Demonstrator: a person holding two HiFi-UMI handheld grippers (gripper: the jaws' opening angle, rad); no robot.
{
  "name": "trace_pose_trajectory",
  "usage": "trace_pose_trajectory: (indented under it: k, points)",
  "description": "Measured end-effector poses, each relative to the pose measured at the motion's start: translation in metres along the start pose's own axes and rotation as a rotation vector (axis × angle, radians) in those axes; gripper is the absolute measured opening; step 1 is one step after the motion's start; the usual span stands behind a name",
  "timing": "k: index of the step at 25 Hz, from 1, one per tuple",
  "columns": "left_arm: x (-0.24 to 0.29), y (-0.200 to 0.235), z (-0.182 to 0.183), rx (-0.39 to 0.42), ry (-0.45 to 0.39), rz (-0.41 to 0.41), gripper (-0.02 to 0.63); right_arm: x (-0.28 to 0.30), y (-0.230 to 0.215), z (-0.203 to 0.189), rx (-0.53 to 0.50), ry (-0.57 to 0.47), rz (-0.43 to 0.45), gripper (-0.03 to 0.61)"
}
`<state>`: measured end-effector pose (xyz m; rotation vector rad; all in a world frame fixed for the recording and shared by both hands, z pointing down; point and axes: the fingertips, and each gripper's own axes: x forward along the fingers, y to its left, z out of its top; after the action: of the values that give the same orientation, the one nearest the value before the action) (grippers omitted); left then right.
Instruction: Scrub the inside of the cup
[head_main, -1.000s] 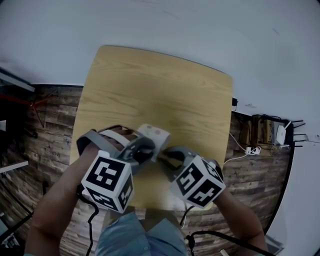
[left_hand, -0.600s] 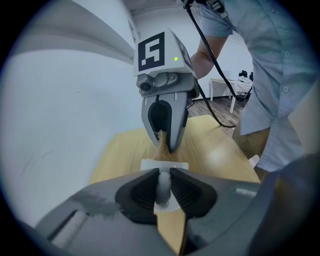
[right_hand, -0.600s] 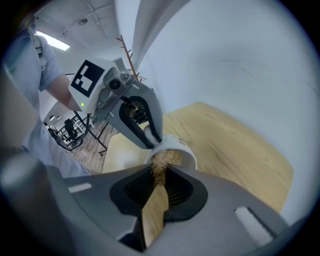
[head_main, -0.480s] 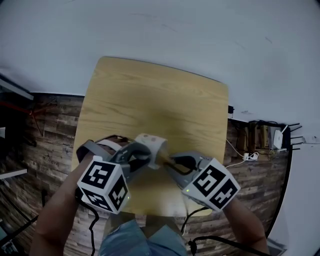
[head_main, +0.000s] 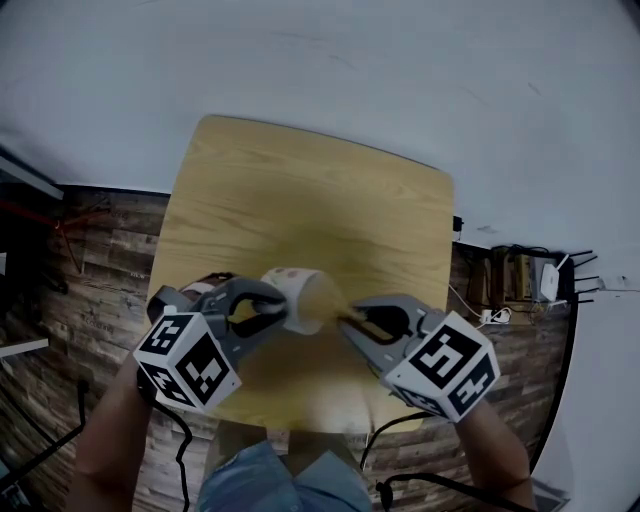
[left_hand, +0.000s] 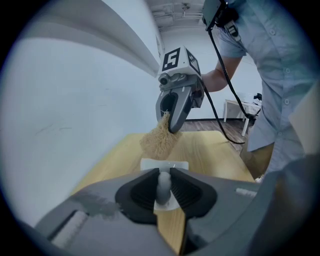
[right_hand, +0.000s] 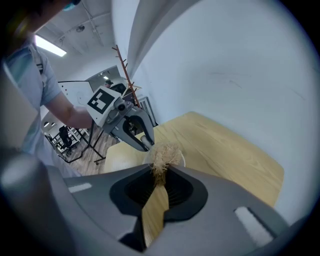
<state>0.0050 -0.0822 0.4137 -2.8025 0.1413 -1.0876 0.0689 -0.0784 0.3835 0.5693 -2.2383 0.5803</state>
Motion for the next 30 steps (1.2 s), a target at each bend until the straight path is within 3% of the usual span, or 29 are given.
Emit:
trace_pose_trajectory:
  k: [9,14,18,27,30]
  points:
    - [-0.016,0.004,-0.024,-0.14,-0.135,0.07,0.095,-0.003,0.005,0.013,0.014,-0.081,-0.052,0.052]
    - [-0.022,0.0,-0.038,-0.158,-0.148,0.09,0.095,-0.01,0.011,0.025,0.045,-0.174,-0.078,0.052]
    - [-0.027,0.001,-0.049,-0.223,-0.19,0.11,0.095,-0.016,0.017,0.037,0.069,-0.251,-0.113,0.052]
    - [-0.028,-0.013,-0.097,-0.269,-0.101,0.12,0.095,-0.032,0.024,0.061,0.105,-0.409,-0.171,0.054]
    - [-0.028,-0.014,-0.099,-0.287,-0.12,0.127,0.095,-0.035,0.023,0.065,0.118,-0.433,-0.187,0.054]
